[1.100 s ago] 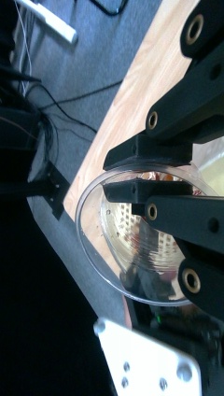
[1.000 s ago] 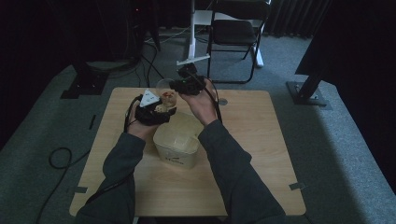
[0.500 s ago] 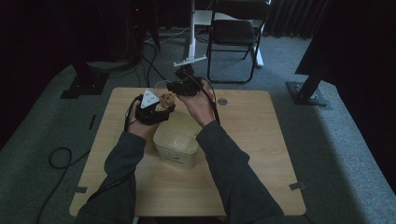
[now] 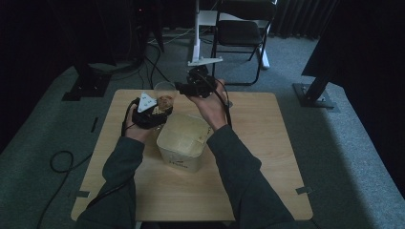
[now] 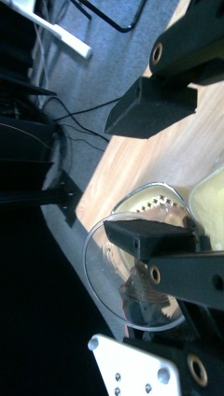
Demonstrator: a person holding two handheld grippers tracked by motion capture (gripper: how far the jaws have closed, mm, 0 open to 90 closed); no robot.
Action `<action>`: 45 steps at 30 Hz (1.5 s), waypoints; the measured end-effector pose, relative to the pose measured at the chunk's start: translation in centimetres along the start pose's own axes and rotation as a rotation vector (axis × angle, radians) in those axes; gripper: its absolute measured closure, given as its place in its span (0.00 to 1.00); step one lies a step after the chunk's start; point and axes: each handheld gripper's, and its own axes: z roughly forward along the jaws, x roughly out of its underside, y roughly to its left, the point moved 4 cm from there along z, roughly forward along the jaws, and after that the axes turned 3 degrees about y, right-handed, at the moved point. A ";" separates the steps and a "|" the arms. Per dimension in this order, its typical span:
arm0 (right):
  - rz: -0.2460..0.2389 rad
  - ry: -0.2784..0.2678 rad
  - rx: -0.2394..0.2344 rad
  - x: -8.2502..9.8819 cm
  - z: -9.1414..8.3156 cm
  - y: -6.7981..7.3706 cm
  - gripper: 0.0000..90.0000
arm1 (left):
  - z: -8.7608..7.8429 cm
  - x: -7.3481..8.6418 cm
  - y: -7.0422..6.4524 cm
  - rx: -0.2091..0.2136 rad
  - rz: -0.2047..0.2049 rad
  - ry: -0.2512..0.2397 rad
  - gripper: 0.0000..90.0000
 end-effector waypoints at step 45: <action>0.115 0.213 0.362 25.1 -1.4 -16.0 0.49 | -5.6 4.8 8.8 -0.348 0.100 0.156 0.48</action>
